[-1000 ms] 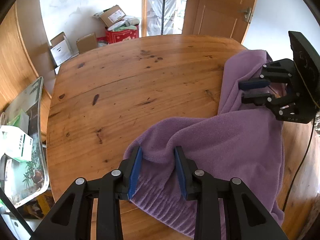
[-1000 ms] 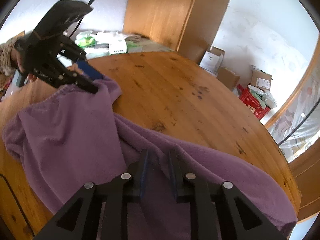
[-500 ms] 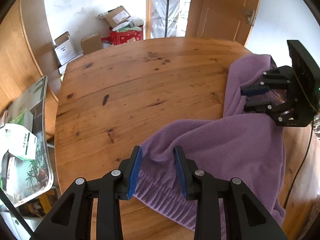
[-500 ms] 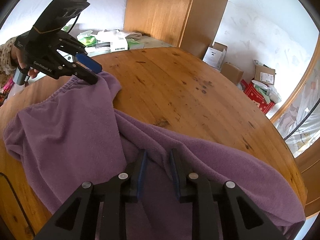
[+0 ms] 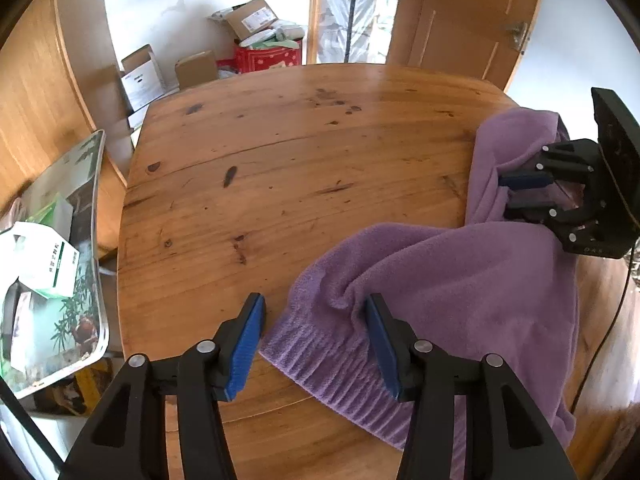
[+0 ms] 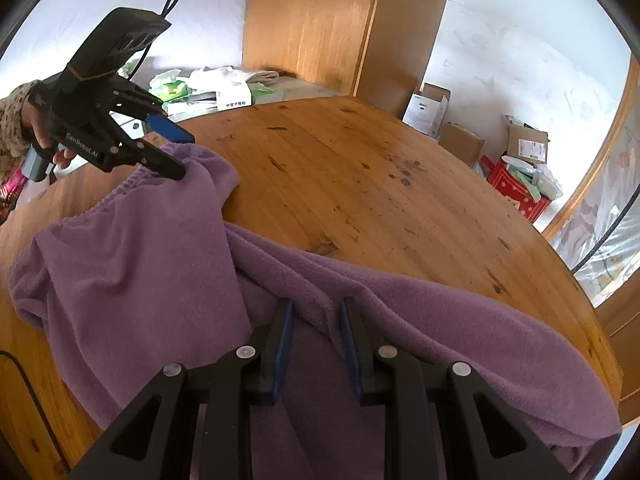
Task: Fold clothes
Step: 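Close the left tool on the ribbed waistband while the right tool holds the edge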
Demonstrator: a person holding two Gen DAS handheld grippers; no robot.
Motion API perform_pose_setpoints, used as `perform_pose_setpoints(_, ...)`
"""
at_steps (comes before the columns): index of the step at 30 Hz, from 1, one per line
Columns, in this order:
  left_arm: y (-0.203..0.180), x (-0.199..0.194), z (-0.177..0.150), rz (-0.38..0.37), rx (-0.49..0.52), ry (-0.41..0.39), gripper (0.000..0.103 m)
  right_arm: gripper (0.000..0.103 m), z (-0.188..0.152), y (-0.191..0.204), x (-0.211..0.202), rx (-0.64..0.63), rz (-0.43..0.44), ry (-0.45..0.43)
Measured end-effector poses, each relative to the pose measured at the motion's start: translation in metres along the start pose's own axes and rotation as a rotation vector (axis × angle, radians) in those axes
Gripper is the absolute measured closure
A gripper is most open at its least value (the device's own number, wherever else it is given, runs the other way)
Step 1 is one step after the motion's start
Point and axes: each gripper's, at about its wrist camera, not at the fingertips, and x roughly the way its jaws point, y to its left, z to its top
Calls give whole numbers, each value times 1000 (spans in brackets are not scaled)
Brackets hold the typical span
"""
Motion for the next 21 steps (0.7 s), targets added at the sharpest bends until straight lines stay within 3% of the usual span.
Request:
perform_pose_setpoints(5,-4,-2,-3,11,10,-13,52,79,-1,-1,0,14,1,-6)
perform_pose_setpoints(9,-10,-3,-5,30,43,-18,70,79,-1,0,0,23,-2,-7)
perform_pose_setpoints(12,-14,-5,-6,34,62,-32,78,81,-1,1,0,26,-10,-9)
perform_pose_setpoints(15,-20,-9,-5,49,91,-51,91,94,-1,0,-1,28,-33,-8)
perform_pose_setpoints(21,-24,-20,-4,53,79,-88,93,99,0,5,-14,29,-65,-52)
